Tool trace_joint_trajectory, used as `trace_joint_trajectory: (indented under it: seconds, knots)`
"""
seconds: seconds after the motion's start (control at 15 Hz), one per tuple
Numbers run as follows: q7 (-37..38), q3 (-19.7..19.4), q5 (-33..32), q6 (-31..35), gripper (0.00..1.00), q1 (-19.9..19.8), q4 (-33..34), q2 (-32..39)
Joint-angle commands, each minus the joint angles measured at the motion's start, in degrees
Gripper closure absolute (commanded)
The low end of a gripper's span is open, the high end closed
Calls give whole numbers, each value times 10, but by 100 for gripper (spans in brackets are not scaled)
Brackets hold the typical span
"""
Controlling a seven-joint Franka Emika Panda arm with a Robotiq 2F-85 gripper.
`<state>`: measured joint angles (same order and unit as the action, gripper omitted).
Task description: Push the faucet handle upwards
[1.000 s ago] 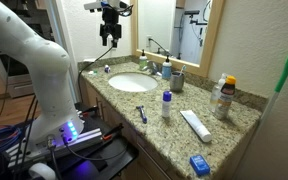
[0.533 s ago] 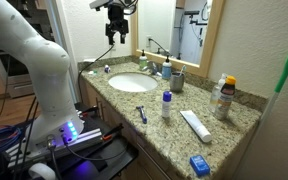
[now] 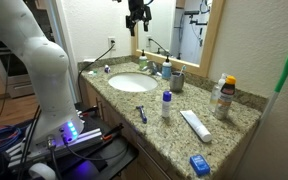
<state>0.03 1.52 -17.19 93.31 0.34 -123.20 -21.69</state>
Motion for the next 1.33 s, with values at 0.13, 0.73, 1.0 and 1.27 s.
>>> trace_joint_trajectory:
  seconds: [0.13, 0.73, 1.0, 1.27]
  knots:
    - [-117, -17, 39, 49, 0, 18, 78, 126]
    - [-270, -6, 69, 127, 0, 12, 218, 232]
    - [-346, 5, 138, 146, 0, 20, 272, 301]
    - [-370, 49, 225, 155, 0, 35, 348, 385]
